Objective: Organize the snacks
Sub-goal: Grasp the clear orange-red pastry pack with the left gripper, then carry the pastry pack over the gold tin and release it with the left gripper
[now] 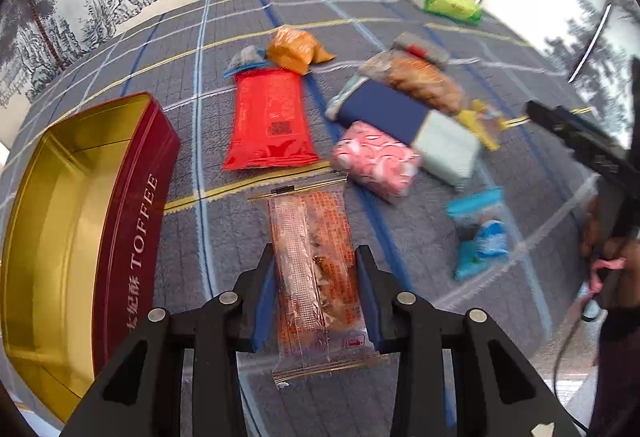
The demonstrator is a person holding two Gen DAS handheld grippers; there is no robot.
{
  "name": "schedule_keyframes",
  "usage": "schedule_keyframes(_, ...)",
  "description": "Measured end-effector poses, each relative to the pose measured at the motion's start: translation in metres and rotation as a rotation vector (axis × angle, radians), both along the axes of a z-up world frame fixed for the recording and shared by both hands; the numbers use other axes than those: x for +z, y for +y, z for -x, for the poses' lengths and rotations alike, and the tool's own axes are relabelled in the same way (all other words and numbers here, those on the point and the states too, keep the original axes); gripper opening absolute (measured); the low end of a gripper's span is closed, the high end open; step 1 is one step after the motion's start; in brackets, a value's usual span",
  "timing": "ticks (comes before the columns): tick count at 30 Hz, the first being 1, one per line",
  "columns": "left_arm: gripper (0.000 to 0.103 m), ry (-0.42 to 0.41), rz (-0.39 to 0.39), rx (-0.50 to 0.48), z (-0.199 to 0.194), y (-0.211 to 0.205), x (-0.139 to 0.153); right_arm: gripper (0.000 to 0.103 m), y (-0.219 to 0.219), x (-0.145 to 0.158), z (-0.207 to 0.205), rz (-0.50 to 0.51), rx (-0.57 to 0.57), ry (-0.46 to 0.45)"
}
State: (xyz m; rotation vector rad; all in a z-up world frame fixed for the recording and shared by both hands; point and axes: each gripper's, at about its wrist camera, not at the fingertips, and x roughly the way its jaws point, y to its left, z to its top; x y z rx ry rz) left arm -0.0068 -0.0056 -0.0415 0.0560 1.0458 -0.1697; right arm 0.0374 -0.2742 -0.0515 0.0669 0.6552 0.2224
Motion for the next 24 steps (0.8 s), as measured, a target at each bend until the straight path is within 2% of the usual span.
schedule_keyframes(2,0.034,-0.044,-0.009,-0.005,0.011,0.000,0.010,0.103,0.000,0.000,-0.001,0.005,-0.008,0.001)
schedule_keyframes(8,0.034,-0.093,0.005,-0.019,0.029,0.003,0.032,0.103,0.001,-0.002,-0.004,0.028,-0.031,0.013)
schedule_keyframes(19,0.034,-0.129,0.036,0.022,0.038,0.023,0.058,0.103,0.001,-0.002,-0.004,0.042,-0.050,0.015)
schedule_keyframes(24,0.034,-0.176,-0.005,0.059,0.034,0.045,0.076,0.103,-0.002,-0.002,-0.005,0.045,-0.060,0.015)
